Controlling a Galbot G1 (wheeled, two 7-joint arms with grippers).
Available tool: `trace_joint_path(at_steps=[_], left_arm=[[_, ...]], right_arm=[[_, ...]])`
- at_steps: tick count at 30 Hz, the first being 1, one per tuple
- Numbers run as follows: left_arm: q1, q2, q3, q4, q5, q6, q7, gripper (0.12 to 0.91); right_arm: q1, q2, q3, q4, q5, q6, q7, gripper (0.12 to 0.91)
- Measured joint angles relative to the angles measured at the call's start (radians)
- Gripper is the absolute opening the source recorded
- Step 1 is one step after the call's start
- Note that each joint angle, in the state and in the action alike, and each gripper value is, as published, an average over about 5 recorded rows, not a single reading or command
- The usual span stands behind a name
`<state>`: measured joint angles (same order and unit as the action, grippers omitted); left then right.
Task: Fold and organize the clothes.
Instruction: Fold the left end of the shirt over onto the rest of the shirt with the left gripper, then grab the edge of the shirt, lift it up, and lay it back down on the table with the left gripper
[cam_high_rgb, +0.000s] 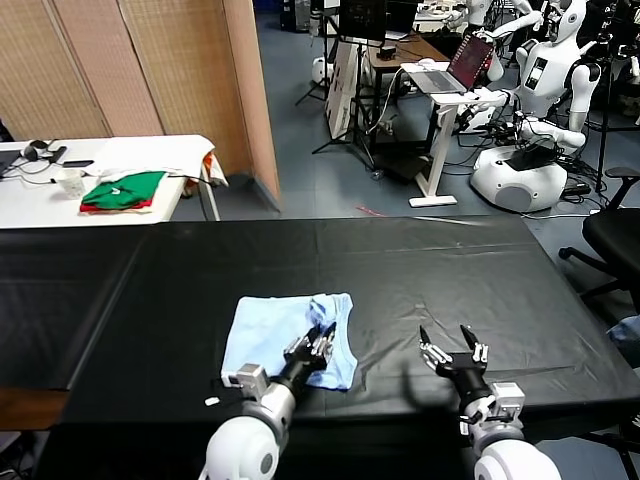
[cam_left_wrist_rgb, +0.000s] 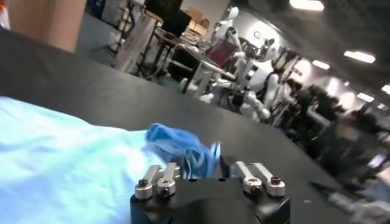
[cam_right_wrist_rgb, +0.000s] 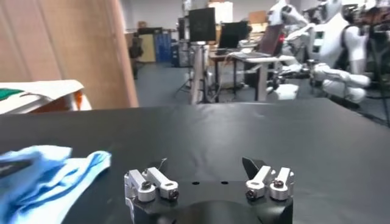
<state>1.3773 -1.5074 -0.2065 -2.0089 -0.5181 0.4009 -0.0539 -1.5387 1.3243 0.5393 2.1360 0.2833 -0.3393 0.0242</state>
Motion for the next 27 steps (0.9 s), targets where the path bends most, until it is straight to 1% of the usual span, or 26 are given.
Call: trace_joint_path(at_steps=[1, 2, 4, 5, 7, 10, 13, 17, 19, 23, 25, 27], left_arm=[[0.001, -0.003, 0.001, -0.008, -0.03, 0.003, -0.002, 0.77], [0.002, -0.006, 0.0, -0.016, -0.06, 0.004, -0.004, 0.817], [0.002, -0.008, -0.007, -0.033, -0.105, 0.002, -0.004, 0.88], [0.001, -0.007, -0.013, -0.041, -0.113, -0.003, -0.003, 0.894], [-0.004, 0.003, -0.03, -0.052, -0.102, -0.018, 0.0, 0.903], [-0.011, 0.029, -0.066, -0.054, -0.039, -0.052, 0.012, 0.906], [-0.006, 0.067, -0.111, -0.045, 0.047, -0.095, 0.03, 0.907], [0.013, 0.118, -0.176, -0.021, 0.147, -0.148, 0.054, 0.907], [0.024, 0.132, -0.209, -0.009, 0.166, -0.162, 0.057, 0.907], [0.048, 0.137, -0.261, -0.001, 0.177, -0.175, 0.056, 0.907], [0.059, 0.134, -0.277, -0.001, 0.183, -0.179, 0.055, 0.907], [0.068, 0.13, -0.29, -0.002, 0.188, -0.182, 0.055, 0.907]], right_arm=[[0.002, -0.008, -0.007, 0.0, 0.004, 0.0, -0.006, 0.907], [0.004, -0.017, -0.015, 0.0, 0.009, 0.0, -0.011, 0.907], [0.011, -0.037, -0.034, 0.001, 0.021, -0.001, -0.02, 0.907], [0.016, -0.046, -0.045, 0.002, 0.025, -0.002, -0.022, 0.907], [0.03, -0.064, -0.07, 0.0, 0.029, -0.006, -0.023, 0.907], [0.067, -0.079, -0.117, -0.015, 0.022, -0.013, -0.02, 0.907], [0.12, -0.079, -0.173, -0.043, -0.002, -0.017, -0.017, 0.907], [0.186, -0.064, -0.237, -0.087, -0.051, -0.017, -0.005, 0.907], [0.213, -0.052, -0.265, -0.109, -0.079, -0.018, 0.0, 0.907], [0.259, -0.022, -0.312, -0.158, -0.145, -0.037, 0.011, 0.907], [0.276, -0.009, -0.327, -0.182, -0.175, -0.06, 0.027, 0.907], [0.284, -0.001, -0.334, -0.197, -0.197, -0.09, 0.052, 0.907]])
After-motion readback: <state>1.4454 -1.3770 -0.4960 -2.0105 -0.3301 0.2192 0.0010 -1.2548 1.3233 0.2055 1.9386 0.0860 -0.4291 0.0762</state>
